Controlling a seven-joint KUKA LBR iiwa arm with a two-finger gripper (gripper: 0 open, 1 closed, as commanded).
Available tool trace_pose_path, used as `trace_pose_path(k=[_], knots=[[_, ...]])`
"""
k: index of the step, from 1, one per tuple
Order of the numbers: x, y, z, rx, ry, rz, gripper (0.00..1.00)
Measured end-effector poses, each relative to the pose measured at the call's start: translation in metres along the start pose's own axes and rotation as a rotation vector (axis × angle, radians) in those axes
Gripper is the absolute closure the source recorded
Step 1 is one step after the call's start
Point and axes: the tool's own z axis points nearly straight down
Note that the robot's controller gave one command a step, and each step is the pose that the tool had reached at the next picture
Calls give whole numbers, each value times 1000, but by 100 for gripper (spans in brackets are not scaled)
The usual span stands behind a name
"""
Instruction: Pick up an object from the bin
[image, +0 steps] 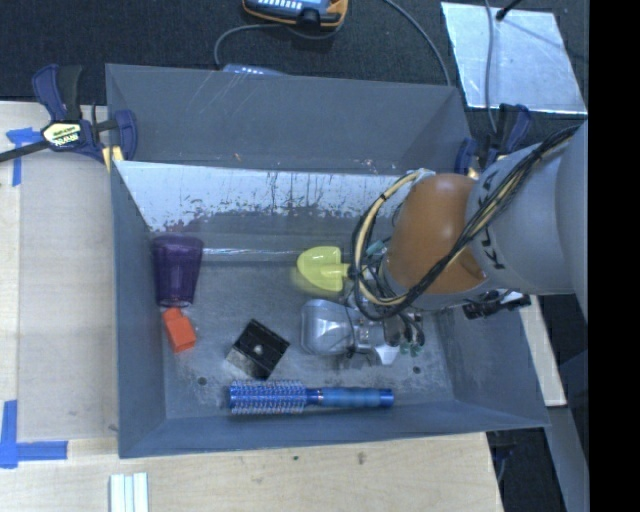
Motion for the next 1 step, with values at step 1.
trace_pose_path(k=[1], knots=[[-6, -4, 1, -1, 3, 10, 100]])
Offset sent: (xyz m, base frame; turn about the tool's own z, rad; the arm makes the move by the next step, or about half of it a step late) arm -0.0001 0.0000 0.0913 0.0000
